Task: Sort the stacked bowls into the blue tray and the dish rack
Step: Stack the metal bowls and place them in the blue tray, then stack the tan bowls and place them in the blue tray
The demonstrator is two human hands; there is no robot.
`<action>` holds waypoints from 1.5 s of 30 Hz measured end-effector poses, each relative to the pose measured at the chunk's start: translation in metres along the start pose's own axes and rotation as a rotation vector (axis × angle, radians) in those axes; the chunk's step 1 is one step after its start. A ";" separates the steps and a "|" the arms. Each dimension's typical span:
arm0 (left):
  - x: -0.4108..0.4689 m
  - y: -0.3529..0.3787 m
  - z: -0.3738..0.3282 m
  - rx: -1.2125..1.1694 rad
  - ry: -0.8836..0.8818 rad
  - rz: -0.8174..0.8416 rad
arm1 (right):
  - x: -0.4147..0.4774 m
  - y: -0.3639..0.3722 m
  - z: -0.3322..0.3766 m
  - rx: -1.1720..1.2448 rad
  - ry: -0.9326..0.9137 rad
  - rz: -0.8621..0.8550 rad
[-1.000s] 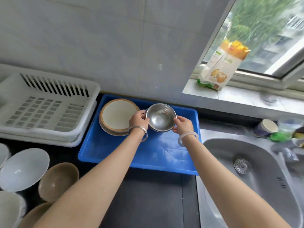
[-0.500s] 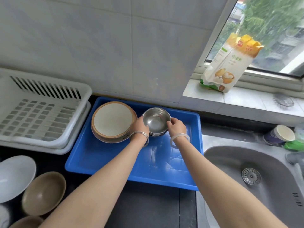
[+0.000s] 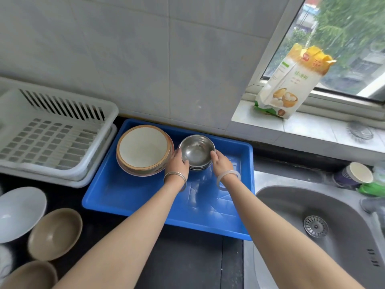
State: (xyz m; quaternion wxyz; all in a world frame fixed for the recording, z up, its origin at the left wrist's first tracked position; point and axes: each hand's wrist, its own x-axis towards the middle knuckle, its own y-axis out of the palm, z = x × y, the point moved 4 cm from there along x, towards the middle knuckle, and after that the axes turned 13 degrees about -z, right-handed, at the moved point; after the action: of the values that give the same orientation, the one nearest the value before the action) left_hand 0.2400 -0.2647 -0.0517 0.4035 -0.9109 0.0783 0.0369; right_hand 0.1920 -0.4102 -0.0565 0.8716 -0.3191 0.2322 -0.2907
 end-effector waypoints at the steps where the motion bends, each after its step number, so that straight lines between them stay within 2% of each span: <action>1: -0.003 -0.004 0.001 -0.024 -0.009 0.004 | -0.003 -0.004 0.001 -0.005 0.001 -0.014; 6: -0.041 -0.038 0.026 -0.195 -0.061 -0.030 | -0.048 -0.017 0.014 0.087 -0.079 -0.133; 10: -0.087 -0.080 0.067 -0.218 -0.115 -0.139 | -0.107 0.003 0.030 0.120 -0.181 -0.097; 13: -0.129 -0.114 0.108 -0.206 -0.162 -0.240 | -0.154 0.038 0.043 0.111 -0.234 0.018; 17: -0.180 -0.153 0.168 -0.158 -0.220 -0.425 | -0.214 0.097 0.060 0.080 -0.302 0.253; 22: -0.227 -0.186 0.232 -0.064 -0.369 -0.654 | -0.259 0.161 0.087 -0.095 -0.281 0.463; 24: -0.241 -0.194 0.251 0.011 -0.416 -0.697 | -0.265 0.182 0.097 -0.163 -0.261 0.509; 27: -0.257 -0.197 0.278 0.011 -0.509 -0.722 | -0.267 0.208 0.110 -0.220 -0.203 0.512; 32: -0.266 -0.193 0.307 -0.293 -0.715 -0.690 | -0.261 0.234 0.114 -0.101 -0.025 0.490; 35: -0.266 -0.191 0.315 -0.430 -0.804 -0.662 | -0.257 0.230 0.111 -0.029 0.000 0.428; 39: -0.264 -0.188 0.320 -0.500 -0.830 -0.613 | -0.259 0.206 0.112 0.068 -0.070 0.350; 45: -0.256 -0.185 0.324 -0.573 -0.781 -0.543 | -0.289 0.184 0.112 -0.038 -0.238 0.486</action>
State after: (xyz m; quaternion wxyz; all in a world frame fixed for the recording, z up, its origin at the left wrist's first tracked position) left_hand 0.0183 0.1270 -0.1006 0.1338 -0.8903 -0.3277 0.2863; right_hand 0.1150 -0.0583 -0.0428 0.9309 -0.3022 0.2032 -0.0288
